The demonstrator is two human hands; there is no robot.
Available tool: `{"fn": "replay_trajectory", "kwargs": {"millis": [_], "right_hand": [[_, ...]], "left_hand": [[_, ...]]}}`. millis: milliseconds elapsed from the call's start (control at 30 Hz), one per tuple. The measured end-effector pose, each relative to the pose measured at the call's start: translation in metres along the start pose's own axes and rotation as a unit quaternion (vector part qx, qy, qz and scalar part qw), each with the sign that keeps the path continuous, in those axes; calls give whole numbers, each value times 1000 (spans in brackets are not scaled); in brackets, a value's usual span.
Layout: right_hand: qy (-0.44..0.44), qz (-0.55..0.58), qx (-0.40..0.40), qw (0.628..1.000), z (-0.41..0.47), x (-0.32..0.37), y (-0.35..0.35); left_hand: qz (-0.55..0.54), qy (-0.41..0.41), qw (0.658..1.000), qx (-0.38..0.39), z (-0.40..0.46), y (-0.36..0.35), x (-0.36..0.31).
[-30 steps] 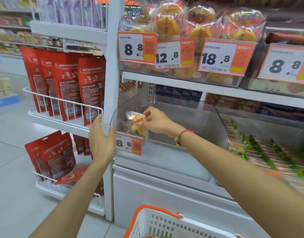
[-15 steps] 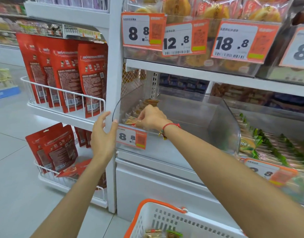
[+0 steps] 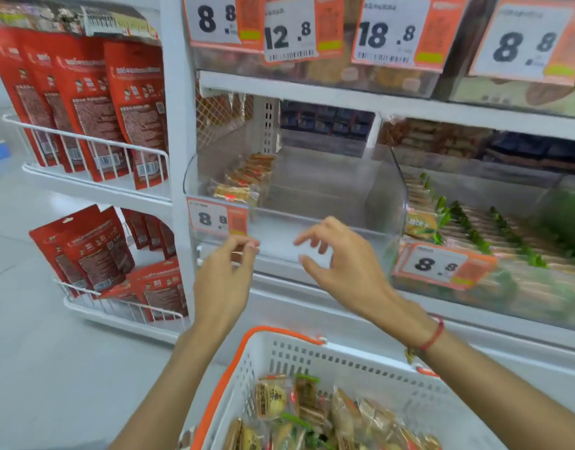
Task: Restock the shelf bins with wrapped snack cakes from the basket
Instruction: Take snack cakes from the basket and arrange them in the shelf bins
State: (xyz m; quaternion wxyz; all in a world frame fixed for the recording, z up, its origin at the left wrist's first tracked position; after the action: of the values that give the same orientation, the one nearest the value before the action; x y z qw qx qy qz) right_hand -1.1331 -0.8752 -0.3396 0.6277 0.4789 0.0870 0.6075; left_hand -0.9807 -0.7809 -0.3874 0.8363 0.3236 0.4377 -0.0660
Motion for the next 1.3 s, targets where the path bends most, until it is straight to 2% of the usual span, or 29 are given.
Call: {"fn": "replay_trajectory", "kwargs": {"millis": [67,100,167,233,333,433,500,567,700,767,800,900,933,1000,1133,1200,1267,1300], "right_hand": [[-38,-20,53,998,-39,-22,-14],[-59,-29,89,994,-58,-33,-23],[-100,-49,168,979,-95,-53,-44],[-153,-69,248,954,-128,-72,-64],[-223,-57,345,910,-167,-86,-94],[-276,14,414,867,-201,-88,-130],[-341,95,433,829,-218,-87,-154],[-386,126,432,805,-227,-90,-174],[-383,75,385,836,-216,-98,-189],[-381,94,375,840,-206,-98,-197],[-409,118,360,830,-202,-99,-202],[-531,207,249,783,-197,-107,-214],[-548,208,231,777,-196,-108,-217],[-546,171,232,786,-196,-112,-219],[-530,139,281,788,-195,-121,-223],[-522,149,292,787,-192,-124,-217],[-500,173,279,801,-185,-124,-204],[-483,180,270,814,-181,-122,-195]], "left_hand": [[125,-10,982,142,-14,-18,3],[202,-17,954,222,-25,-29,10],[325,-33,876,355,-53,-52,28],[392,-46,811,431,-83,-73,47],[425,-43,753,501,-129,-94,80],[519,-100,674,517,-166,-100,117],[570,-152,621,516,-183,-100,135],[587,-178,601,513,-188,-100,139],[595,-123,641,469,-175,-103,127],[602,-102,637,471,-173,-108,127],[610,-98,627,475,-173,-111,127],[637,-112,606,464,-171,-117,124],[643,-127,602,456,-169,-120,122],[640,-133,607,452,-167,-123,123],[551,-88,687,466,-169,-123,137],[509,-85,707,483,-171,-122,144],[472,-79,735,481,-169,-123,144],[442,-61,761,472,-165,-123,143]]}}
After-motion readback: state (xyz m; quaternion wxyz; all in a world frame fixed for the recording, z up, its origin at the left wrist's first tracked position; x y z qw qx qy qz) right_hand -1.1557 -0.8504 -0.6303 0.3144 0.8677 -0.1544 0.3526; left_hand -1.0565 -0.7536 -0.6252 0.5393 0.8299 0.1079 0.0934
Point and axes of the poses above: each hand's wrist, its own z-axis towards the middle knuckle, its own y-axis out of the back of the hand, x = y × z, the point moved 5 cm from there along z, towards the middle knuckle, and after that the axes turned 8 degrees about z, right-handed, at the moved point
